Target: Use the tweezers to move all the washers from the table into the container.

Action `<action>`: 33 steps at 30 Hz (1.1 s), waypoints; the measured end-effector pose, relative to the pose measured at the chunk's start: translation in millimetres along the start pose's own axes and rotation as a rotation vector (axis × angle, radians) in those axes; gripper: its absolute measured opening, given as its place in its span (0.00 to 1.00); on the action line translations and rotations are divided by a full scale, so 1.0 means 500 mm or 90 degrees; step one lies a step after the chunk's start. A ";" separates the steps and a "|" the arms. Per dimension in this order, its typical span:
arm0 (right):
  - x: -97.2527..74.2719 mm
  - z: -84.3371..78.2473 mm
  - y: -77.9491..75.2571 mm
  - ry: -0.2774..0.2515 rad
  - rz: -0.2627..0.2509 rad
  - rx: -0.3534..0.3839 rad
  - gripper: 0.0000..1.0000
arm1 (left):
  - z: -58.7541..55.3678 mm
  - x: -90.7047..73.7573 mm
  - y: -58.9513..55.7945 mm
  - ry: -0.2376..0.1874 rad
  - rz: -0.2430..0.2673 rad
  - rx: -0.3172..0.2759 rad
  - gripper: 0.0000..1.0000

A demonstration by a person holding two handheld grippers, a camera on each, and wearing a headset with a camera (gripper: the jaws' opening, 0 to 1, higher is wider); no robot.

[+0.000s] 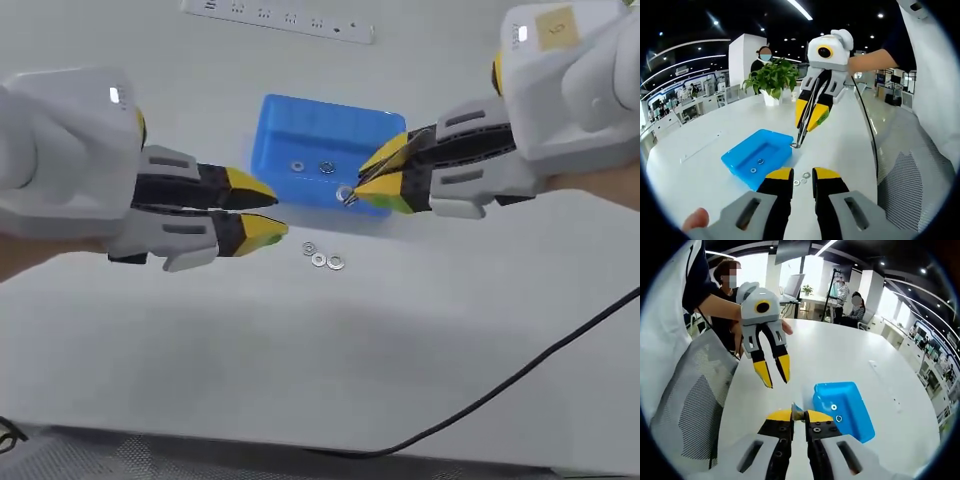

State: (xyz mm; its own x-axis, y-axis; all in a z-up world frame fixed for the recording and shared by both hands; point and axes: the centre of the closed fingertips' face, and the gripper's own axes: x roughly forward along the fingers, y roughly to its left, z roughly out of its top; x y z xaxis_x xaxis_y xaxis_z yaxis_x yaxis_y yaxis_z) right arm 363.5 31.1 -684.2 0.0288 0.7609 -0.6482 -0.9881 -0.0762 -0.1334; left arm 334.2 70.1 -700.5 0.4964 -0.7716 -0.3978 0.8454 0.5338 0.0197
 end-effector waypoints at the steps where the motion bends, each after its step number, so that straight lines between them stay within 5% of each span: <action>1: 0.001 -0.001 -0.001 0.001 0.001 0.001 0.09 | -0.002 0.002 0.001 0.000 0.000 -0.002 0.19; 19: 0.010 0.013 -0.039 0.019 0.005 -0.012 0.09 | -0.022 0.002 0.010 0.008 -0.003 -0.014 0.19; 33: 0.016 0.023 -0.109 0.025 -0.014 -0.010 0.09 | -0.034 -0.010 0.027 0.007 0.010 -0.024 0.19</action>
State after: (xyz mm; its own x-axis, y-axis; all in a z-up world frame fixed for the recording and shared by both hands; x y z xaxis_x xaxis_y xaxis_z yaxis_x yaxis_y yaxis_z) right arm 415.9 48.9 -673.7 0.0568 0.7364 -0.6742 -0.9846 -0.0706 -0.1600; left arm 340.0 86.9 -713.7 0.5070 -0.7596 -0.4074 0.8297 0.5581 -0.0080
